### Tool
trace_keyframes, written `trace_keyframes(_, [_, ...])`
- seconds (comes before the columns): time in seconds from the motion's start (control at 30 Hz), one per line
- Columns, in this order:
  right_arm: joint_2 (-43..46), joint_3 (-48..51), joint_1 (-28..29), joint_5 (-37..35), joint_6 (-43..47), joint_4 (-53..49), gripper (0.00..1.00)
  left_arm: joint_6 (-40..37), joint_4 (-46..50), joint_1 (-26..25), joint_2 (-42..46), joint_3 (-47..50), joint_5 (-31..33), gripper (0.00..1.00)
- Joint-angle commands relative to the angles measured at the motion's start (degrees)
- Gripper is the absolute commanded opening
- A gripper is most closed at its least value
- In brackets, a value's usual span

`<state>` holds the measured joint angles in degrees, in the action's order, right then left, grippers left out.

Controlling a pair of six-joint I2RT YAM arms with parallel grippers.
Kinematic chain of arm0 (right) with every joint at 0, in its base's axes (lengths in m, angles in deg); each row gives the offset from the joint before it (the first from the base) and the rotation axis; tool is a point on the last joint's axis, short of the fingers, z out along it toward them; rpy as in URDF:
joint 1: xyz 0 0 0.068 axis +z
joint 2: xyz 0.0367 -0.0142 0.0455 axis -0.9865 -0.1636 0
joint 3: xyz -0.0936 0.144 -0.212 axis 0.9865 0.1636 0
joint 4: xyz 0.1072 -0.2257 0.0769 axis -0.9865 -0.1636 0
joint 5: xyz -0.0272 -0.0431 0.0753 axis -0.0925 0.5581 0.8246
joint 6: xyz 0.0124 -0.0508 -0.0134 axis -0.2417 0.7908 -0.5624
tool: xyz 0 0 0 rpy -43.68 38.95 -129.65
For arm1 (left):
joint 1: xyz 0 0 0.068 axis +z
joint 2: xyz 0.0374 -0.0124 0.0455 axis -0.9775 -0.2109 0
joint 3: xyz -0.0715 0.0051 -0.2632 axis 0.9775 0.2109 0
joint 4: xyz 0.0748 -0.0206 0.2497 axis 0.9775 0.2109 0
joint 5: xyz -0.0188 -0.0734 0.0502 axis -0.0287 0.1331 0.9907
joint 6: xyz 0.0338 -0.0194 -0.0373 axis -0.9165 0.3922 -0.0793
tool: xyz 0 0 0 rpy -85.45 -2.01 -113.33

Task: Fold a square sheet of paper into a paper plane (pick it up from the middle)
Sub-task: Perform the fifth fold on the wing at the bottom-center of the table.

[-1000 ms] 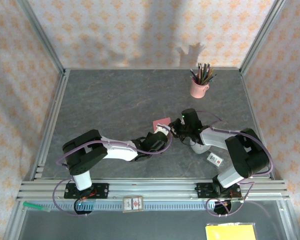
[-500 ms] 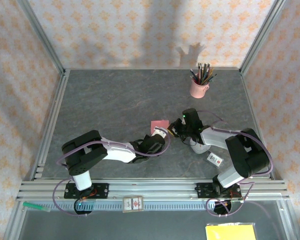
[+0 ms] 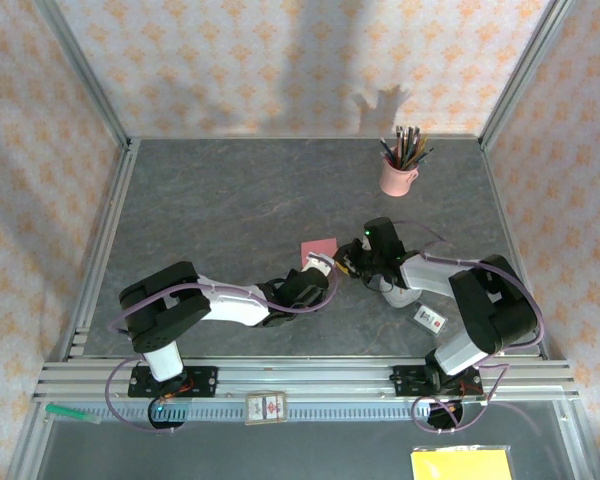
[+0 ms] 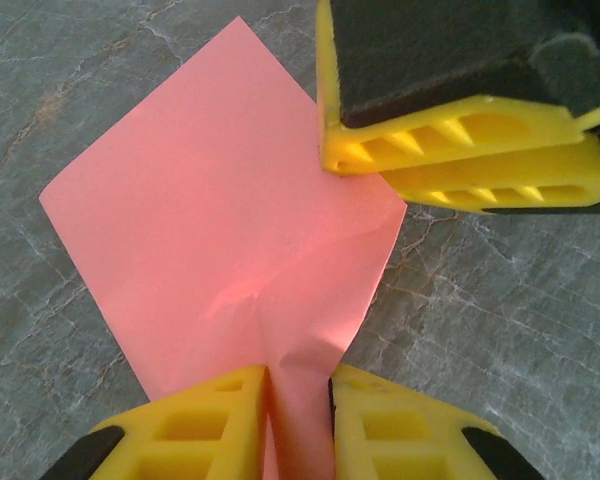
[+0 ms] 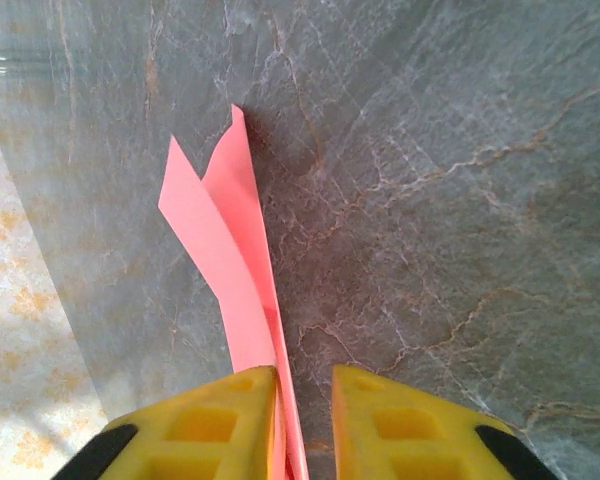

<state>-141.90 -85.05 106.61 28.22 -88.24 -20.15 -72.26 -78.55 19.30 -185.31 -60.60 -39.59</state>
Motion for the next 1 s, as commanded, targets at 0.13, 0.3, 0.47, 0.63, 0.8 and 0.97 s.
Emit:
trace_keyframes(0.13, [-1.63, -1.26, -0.27, 2.12, 1.61, 1.99, 0.21, -0.27, -1.14, -0.23, 0.86, 0.95, -0.26, 0.22])
trace_keyframes(0.3, [-2.00, -1.60, -0.27, 2.40, 1.64, 2.52, 0.09, -0.37, -0.84, -0.19, 0.98, 0.90, -0.27, 0.22])
trace_keyframes(0.47, [-1.05, -1.98, -0.25, 1.93, 1.39, 1.11, 0.01, -0.86, -0.13, -0.19, 1.74, 0.88, -1.16, 0.28])
trace_keyframes(0.63, [0.19, -1.46, -0.27, 2.06, -0.43, 1.03, 0.00, -0.56, -0.04, -0.25, 5.32, 2.77, -2.01, 0.41])
trace_keyframes(0.8, [0.59, -1.12, -0.27, 3.31, -3.21, 2.31, 0.00, -1.06, 0.45, -0.38, 8.16, 4.81, -1.37, 0.51])
trace_keyframes(0.97, [0.82, -1.30, -0.27, 3.40, -4.83, 2.20, 0.00, -4.18, 3.09, -2.36, 6.50, 2.78, 3.38, 0.56])
